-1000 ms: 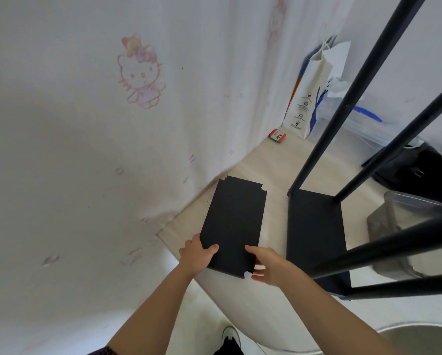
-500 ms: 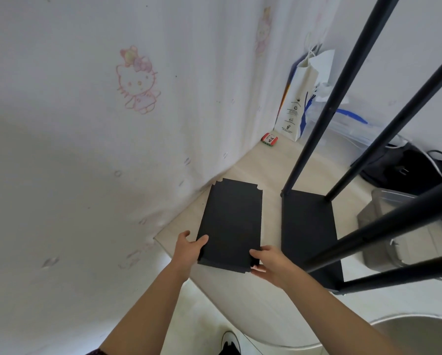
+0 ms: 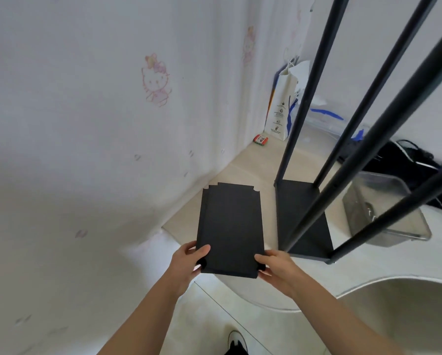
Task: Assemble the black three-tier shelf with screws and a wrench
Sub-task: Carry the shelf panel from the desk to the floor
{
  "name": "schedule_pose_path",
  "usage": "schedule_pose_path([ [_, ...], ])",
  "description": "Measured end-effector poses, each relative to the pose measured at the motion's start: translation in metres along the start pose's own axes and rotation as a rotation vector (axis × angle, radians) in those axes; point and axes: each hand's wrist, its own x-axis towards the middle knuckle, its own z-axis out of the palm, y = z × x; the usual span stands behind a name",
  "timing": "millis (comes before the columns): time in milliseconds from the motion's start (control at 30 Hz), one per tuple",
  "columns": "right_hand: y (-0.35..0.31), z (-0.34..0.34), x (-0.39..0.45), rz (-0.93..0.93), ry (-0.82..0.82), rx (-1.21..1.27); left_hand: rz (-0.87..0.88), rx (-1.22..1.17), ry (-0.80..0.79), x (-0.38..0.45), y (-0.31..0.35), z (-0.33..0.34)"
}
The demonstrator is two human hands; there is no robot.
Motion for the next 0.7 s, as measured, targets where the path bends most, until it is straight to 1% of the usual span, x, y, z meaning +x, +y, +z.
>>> schedule_pose_path([
  [133,0.030,-0.003,-0.035,-0.048,-0.007,0.000,0.010,-0.099,0.007,-0.037,-0.023,-0.011],
  [400,0.100,-0.018,-0.096,-0.077,-0.005,0.032,0.041,-0.076,-0.014,-0.112,-0.079,-0.029],
  [533,0.129,-0.042,-0.124,-0.090,-0.016,0.026,0.055,-0.036,-0.040,-0.143,-0.106,-0.021],
  [700,0.168,-0.091,-0.160,-0.087,0.010,0.023,0.070,-0.007,-0.051,-0.185,-0.152,0.008],
])
